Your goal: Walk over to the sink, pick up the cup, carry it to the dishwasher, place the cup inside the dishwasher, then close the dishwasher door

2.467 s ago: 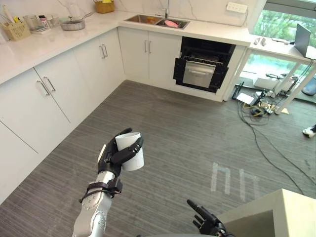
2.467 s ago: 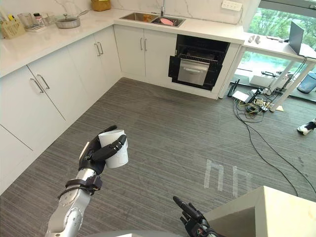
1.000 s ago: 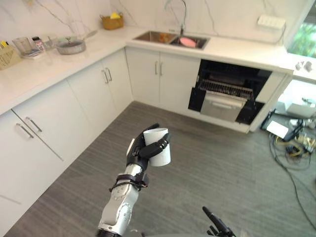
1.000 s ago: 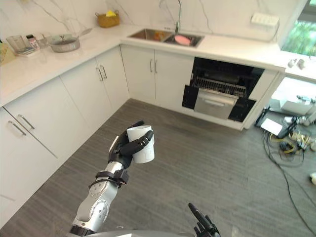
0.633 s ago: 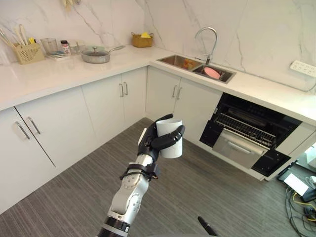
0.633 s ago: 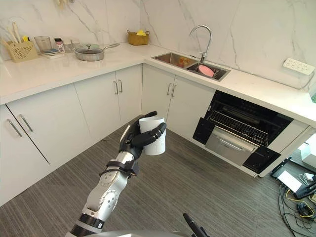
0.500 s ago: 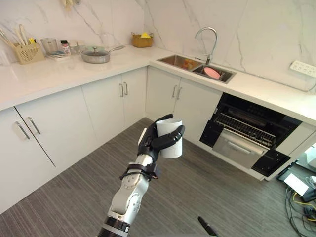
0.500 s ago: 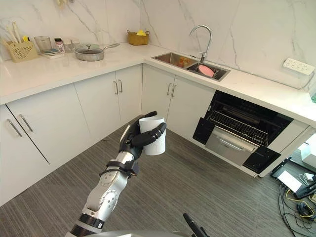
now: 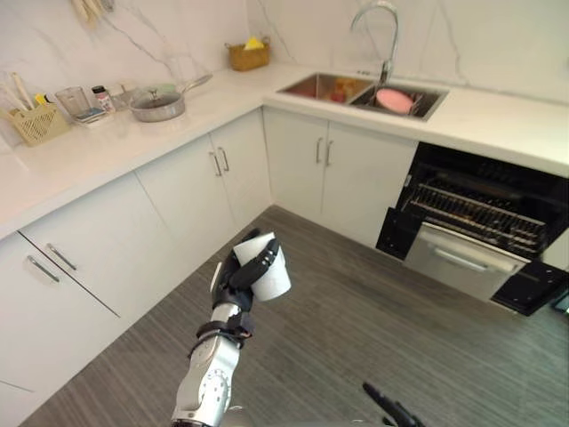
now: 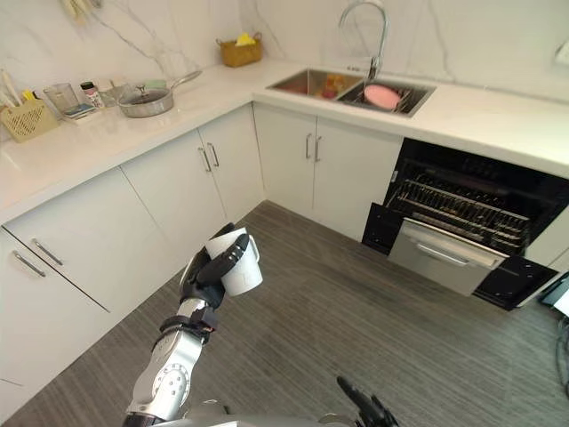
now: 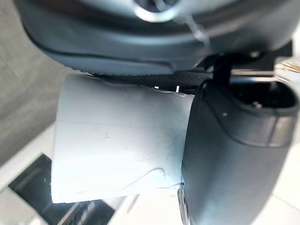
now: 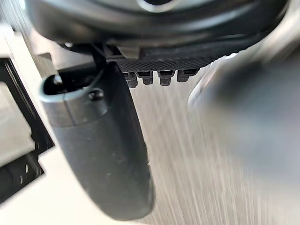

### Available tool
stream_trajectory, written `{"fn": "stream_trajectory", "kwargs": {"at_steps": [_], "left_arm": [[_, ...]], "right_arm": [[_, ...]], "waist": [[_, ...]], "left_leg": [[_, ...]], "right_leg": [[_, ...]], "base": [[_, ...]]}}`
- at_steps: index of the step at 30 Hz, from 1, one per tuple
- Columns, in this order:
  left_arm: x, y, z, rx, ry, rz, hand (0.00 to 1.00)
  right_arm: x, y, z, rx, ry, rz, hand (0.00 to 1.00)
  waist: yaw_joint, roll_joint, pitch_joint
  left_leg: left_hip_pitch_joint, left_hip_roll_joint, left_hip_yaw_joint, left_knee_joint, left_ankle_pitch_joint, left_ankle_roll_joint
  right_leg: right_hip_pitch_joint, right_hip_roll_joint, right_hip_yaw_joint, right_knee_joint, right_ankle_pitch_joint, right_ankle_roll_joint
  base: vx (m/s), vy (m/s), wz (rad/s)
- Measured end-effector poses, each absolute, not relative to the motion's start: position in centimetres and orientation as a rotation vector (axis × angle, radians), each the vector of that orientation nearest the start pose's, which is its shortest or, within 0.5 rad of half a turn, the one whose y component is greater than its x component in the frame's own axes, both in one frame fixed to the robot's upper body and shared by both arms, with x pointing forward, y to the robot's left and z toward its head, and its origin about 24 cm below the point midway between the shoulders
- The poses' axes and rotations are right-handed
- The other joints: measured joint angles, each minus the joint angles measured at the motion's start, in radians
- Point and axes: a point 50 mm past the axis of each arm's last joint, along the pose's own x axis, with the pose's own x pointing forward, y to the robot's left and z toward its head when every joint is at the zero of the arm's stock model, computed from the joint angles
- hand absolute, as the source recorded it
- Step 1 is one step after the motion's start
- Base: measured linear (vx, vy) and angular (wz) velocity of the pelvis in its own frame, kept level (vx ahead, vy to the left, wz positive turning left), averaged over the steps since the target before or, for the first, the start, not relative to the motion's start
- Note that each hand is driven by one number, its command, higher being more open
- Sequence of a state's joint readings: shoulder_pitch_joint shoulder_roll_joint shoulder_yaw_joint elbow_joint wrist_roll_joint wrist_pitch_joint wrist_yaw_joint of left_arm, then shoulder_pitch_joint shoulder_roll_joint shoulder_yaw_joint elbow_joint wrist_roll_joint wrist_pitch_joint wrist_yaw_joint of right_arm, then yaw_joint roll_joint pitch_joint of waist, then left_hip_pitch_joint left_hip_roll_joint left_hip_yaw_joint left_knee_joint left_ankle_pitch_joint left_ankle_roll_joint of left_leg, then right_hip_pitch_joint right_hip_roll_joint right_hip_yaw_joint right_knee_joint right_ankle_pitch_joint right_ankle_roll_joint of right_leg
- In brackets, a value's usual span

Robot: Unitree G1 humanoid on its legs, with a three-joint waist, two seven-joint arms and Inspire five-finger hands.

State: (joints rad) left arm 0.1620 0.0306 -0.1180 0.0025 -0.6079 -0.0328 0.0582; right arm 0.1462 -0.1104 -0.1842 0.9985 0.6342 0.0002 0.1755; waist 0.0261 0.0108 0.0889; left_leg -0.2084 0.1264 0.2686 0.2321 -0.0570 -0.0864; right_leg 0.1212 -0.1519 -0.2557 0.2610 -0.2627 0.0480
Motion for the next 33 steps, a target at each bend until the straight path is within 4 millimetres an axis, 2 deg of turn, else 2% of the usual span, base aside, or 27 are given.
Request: {"fn": "stream_trajectory", "kwargs": {"at_steps": [1,2,3,4,5,6,8,9,10,11,12,13,14,16,18,19,20,21,22,23,25,26,28,29,30,32,33], "left_arm": [[21.7,14.3,0.7,-0.580,0.141,0.047,0.00],[21.8,14.7,0.9,-0.579,0.116,0.047,0.00],[21.9,15.0,1.0,-0.574,0.106,0.049,0.00],[22.0,15.3,1.1,-0.576,0.100,0.061,0.00],[21.9,16.3,1.0,-0.570,0.092,0.090,0.00],[21.9,16.5,0.9,-0.565,0.093,0.091,0.00],[21.7,16.0,0.9,-0.588,0.088,0.072,0.00],[21.7,16.5,0.8,-0.556,0.091,0.054,0.00],[21.9,16.6,1.0,-0.547,0.086,0.048,0.00],[22.1,16.7,1.2,-0.531,0.078,0.038,0.00],[22.2,16.8,1.3,-0.526,0.075,0.035,0.00],[22.5,16.6,1.5,-0.519,0.069,0.030,0.00],[22.8,16.4,1.8,-0.512,0.060,0.019,0.00],[23.5,15.8,2.5,-0.508,0.036,-0.012,0.00],[24.5,15.1,3.5,-0.480,0.005,-0.045,0.00],[25.0,14.5,4.1,-0.453,-0.015,-0.070,0.00],[25.1,14.1,4.5,-0.428,-0.030,-0.091,0.00],[25.1,14.1,4.9,-0.402,-0.046,-0.102,0.00],[24.8,14.6,5.4,-0.381,-0.065,-0.102,0.00],[24.4,14.9,5.5,-0.370,-0.073,-0.089,0.00],[23.9,14.6,5.4,-0.391,-0.070,-0.083,0.00],[23.9,14.2,6.0,-0.385,-0.090,-0.108,0.00],[23.8,12.8,6.9,-0.371,-0.131,-0.190,0.00],[23.8,12.3,7.1,-0.377,-0.141,-0.216,0.00],[23.8,11.5,7.2,-0.400,-0.143,-0.236,0.00],[23.7,10.4,7.5,-0.420,-0.153,-0.265,0.00],[23.5,9.9,8.3,-0.425,-0.186,-0.280,0.00]], "right_arm": [[9.2,-21.0,-15.5,0.624,0.915,-0.411,1.00],[9.8,-20.5,-15.5,0.627,0.903,-0.390,1.00],[10.3,-20.1,-15.5,0.638,0.901,-0.386,1.00],[10.8,-19.8,-15.5,0.645,0.900,-0.377,1.00],[10.7,-18.9,-15.7,0.670,0.923,-0.383,1.00],[10.2,-18.7,-15.9,0.677,0.939,-0.396,1.00],[7.3,-20.1,-16.3,0.643,1.002,-0.459,1.00],[5.0,-20.0,-16.9,0.669,1.070,-0.527,1.00],[4.6,-20.3,-16.9,0.679,1.071,-0.555,1.00],[4.0,-21.0,-16.8,0.690,1.057,-0.599,1.00],[3.7,-21.3,-16.8,0.695,1.055,-0.619,1.00],[2.9,-21.7,-16.8,0.705,1.053,-0.659,1.00],[2.3,-21.8,-16.8,0.703,1.051,-0.681,1.00],[1.7,-21.1,-16.9,0.719,1.057,-0.703,1.00],[2.5,-20.2,-16.7,0.763,0.995,-0.738,1.00],[3.7,-20.1,-16.2,0.780,0.922,-0.746,1.00],[4.9,-20.5,-15.4,0.756,0.843,-0.739,1.00],[5.7,-20.7,-14.7,0.725,0.795,-0.719,1.00],[6.7,-20.5,-14.0,0.710,0.750,-0.697,1.00],[8.7,-21.2,-12.7,0.678,0.673,-0.664,1.00],[12.0,-22.0,-10.6,0.657,0.550,-0.640,1.00],[13.7,-21.9,-8.8,0.666,0.467,-0.659,1.00],[12.9,-21.4,-7.7,0.670,0.437,-0.751,1.00],[12.8,-21.8,-7.0,0.666,0.413,-0.802,1.00],[12.3,-22.6,-6.1,0.662,0.379,-0.870,1.00],[11.7,-23.0,-5.6,0.659,0.370,-0.914,1.00],[12.3,-22.5,-5.0,0.663,0.367,-0.886,1.00]], "waist": [[0.010,0.001,0.000],[0.010,-0.007,-0.003],[0.002,-0.023,-0.004],[-0.005,-0.027,0.001],[0.003,-0.033,0.015],[0.006,-0.047,0.011],[0.004,-0.017,-0.029],[-0.011,-0.080,-0.059],[-0.018,-0.088,-0.059],[-0.034,-0.082,-0.045],[-0.044,-0.077,-0.041],[-0.055,-0.070,-0.034],[-0.070,-0.059,-0.028],[-0.090,-0.051,-0.022],[-0.114,-0.031,0.016],[-0.125,-0.012,0.046],[-0.129,0.009,0.065],[-0.120,-0.001,0.064],[-0.109,-0.036,0.058],[-0.104,-0.036,0.064],[-0.081,0.015,0.051],[-0.079,0.021,0.050],[-0.082,0.019,0.049],[-0.091,0.025,0.053],[-0.099,0.034,0.057],[-0.088,0.050,0.062],[-0.074,0.069,0.070]], "left_leg": [[-0.018,-0.011,-0.007,-0.040,0.091,-0.001],[-0.017,-0.014,0.009,-0.056,0.168,0.072],[-0.005,-0.028,0.023,-0.047,0.163,0.068],[-0.006,-0.013,0.033,0.000,0.118,0.084],[-0.067,0.040,0.066,0.252,0.028,0.112],[-0.082,0.030,0.068,0.278,-0.014,0.094],[-0.039,0.007,0.073,0.136,-0.004,0.127],[0.023,-0.053,0.104,0.118,-0.045,0.134],[0.047,-0.072,0.107,0.109,-0.059,0.138],[0.107,-0.099,0.102,0.085,-0.088,0.148],[0.137,-0.107,0.096,0.071,-0.097,0.149],[0.210,-0.120,0.083,0.032,-0.107,0.145],[0.275,-0.121,0.068,-0.014,-0.109,0.136],[0.336,-0.116,0.035,-0.070,-0.108,0.123],[0.399,-0.094,0.005,-0.107,-0.116,0.100],[0.441,-0.066,-0.006,-0.113,-0.134,0.076],[0.478,-0.041,0.007,-0.111,-0.161,0.049],[0.508,-0.041,0.032,-0.107,-0.192,0.022],[0.541,-0.064,0.054,-0.105,-0.221,0.004],[0.604,-0.061,0.091,-0.106,-0.263,-0.016],[0.648,-0.011,0.170,-0.085,-0.279,0.006],[0.655,0.031,0.190,-0.022,-0.277,0.008],[0.619,0.118,0.178,0.167,-0.235,0.000],[0.578,0.159,0.156,0.300,-0.188,-0.007],[0.509,0.201,0.099,0.485,-0.053,-0.011],[0.359,0.217,-0.034,0.775,0.139,-0.053],[0.232,0.207,-0.074,0.962,0.094,-0.032]], "right_leg": [[0.032,0.011,0.011,-0.051,0.005,0.011],[0.057,0.008,0.018,-0.082,0.005,0.029],[0.071,-0.010,0.021,-0.098,0.012,0.047],[0.092,-0.007,0.028,-0.121,0.052,0.097],[0.137,0.008,0.054,-0.109,0.110,0.114],[0.140,-0.004,0.063,-0.079,0.109,0.113],[0.114,-0.011,0.062,0.081,0.102,0.123],[0.049,-0.102,0.076,0.292,0.116,0.166],[0.015,-0.132,0.079,0.378,0.158,0.182],[-0.041,-0.180,0.076,0.547,0.262,0.172],[-0.069,-0.199,0.067,0.629,0.259,0.153],[-0.128,-0.218,0.046,0.775,0.212,0.079],[-0.186,-0.202,0.028,0.847,0.152,0.031],[-0.299,-0.149,0.014,0.833,0.085,0.013],[-0.384,-0.101,-0.014,0.700,0.049,0.003],[-0.413,-0.082,-0.050,0.543,0.053,0.006],[-0.421,-0.061,-0.098,0.297,0.112,0.016],[-0.413,-0.046,-0.141,0.073,0.208,0.044],[-0.415,-0.056,-0.195,-0.042,0.253,0.054],[-0.414,-0.058,-0.240,0.001,0.356,-0.088],[-0.421,-0.029,-0.288,0.076,0.329,-0.128],[-0.421,0.016,-0.263,0.118,0.291,-0.170],[-0.396,0.068,-0.260,0.158,0.219,-0.220],[-0.375,0.083,-0.259,0.169,0.188,-0.221],[-0.335,0.101,-0.244,0.176,0.150,-0.213],[-0.274,0.137,-0.197,0.159,0.113,-0.208],[-0.220,0.162,-0.144,0.133,0.100,-0.205]], "base": [[0.60,0.159,-0.59],[0.62,0.174,-0.28],[0.42,0.121,-0.12],[0.48,0.169,-0.20],[0.43,0.169,-0.26],[0.44,0.249,-0.24],[0.31,0.231,-0.04],[0.37,0.199,0.04],[0.39,0.165,0.16],[0.34,0.131,0.13],[0.41,0.154,0.23],[0.49,0.158,0.29],[0.40,0.098,0.34],[0.40,-0.002,0.52],[0.40,-0.107,0.53],[0.41,-0.173,0.25],[0.60,-0.267,-0.04],[0.55,-0.239,-0.45],[0.63,-0.225,-0.85],[0.47,-0.125,-0.96],[0.55,-0.155,-1.16],[0.51,-0.223,-0.86],[0.46,-0.264,-0.36],[0.51,-0.239,-0.30],[0.40,-0.154,-0.30],[0.37,-0.075,-0.70],[0.36,-0.021,-0.92]]}}
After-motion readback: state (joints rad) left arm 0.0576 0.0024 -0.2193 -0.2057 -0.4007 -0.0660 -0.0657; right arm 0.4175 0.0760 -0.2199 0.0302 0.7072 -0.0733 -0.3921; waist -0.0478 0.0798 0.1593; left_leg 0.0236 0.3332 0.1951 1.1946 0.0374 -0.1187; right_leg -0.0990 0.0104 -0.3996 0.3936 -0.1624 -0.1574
